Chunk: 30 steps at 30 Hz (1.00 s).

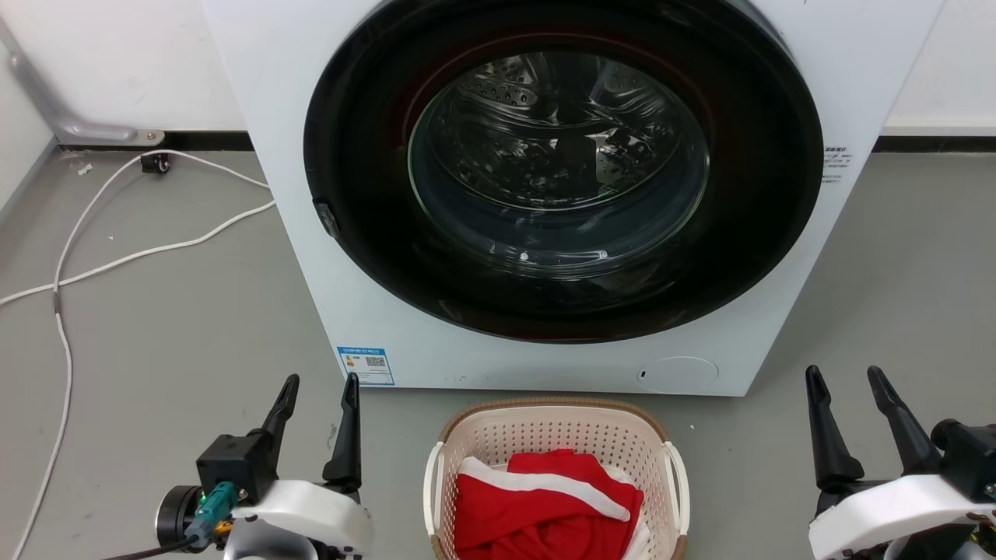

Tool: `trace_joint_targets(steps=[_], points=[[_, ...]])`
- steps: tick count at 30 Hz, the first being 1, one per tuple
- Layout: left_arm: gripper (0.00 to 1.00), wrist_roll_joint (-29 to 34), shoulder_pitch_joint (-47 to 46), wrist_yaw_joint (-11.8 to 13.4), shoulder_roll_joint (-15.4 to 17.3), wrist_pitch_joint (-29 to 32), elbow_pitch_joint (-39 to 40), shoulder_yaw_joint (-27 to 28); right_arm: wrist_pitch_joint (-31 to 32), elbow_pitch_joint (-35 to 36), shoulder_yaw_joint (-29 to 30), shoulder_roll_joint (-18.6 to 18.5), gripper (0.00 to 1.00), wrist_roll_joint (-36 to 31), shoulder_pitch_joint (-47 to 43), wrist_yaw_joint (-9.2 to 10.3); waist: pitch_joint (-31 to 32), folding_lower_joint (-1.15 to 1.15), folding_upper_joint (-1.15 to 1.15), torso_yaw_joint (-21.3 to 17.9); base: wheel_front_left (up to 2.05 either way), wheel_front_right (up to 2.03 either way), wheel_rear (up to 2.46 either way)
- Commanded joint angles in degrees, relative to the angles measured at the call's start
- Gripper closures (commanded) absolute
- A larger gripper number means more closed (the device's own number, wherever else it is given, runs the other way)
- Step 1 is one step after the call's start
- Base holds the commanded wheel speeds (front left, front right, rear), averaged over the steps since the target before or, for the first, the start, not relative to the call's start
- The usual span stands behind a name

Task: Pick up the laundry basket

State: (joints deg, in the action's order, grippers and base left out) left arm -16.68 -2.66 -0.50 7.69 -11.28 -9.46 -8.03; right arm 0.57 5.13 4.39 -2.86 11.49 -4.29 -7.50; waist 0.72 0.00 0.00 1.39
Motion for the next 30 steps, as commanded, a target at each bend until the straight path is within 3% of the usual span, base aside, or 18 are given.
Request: trace_joint_targets(steps=[1,30], points=[[0.0,1.35,0.16,0.02,0.31,-0.51,0.15,-0.31,-0.11,0.68,0.13,-0.03,0.0,-1.18,-0.44,0.02,0.03,0.0,0.0,0.01,0.0,0.0,0.0],[0.0,11.61,1.15,0.68,-0.15,-3.64,-0.83,-1.39,-2.68,1.65,0.99,-0.01,0.0,-9.81,-2.41,0.02,0.54,0.0,0.0,-0.2,0.0,0.0,0.0]])
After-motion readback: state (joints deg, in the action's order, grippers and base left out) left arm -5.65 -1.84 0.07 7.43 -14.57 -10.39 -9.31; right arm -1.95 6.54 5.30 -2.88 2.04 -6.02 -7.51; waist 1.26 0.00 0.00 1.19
